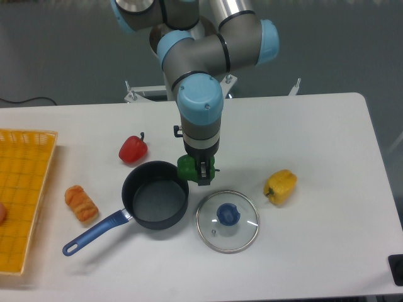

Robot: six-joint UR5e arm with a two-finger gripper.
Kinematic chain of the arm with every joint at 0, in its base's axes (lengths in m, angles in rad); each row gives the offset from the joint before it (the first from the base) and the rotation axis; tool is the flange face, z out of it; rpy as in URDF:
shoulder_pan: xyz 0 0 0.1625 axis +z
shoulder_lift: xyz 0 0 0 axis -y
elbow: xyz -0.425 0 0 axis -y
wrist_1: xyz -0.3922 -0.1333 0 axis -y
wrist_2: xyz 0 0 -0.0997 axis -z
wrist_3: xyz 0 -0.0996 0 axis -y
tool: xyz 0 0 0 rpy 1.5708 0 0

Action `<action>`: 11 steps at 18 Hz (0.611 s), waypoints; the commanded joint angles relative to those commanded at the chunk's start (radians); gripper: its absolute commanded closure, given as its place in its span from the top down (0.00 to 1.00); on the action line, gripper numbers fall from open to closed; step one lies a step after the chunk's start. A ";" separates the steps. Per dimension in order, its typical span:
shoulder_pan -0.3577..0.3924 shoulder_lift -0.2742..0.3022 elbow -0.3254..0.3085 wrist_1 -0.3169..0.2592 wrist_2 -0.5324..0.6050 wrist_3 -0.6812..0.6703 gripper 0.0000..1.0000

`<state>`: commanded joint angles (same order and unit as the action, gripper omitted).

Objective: Place the green chilies in the pot
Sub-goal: 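Lift the held green chilies up from beside the glass lid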

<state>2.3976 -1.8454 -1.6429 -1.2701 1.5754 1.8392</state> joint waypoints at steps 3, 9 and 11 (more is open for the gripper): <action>-0.002 0.000 -0.002 0.000 -0.002 0.000 0.48; -0.009 0.008 -0.005 -0.002 -0.003 -0.014 0.49; -0.008 0.021 -0.012 -0.015 -0.006 -0.015 0.49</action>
<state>2.3899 -1.8240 -1.6551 -1.2854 1.5693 1.8239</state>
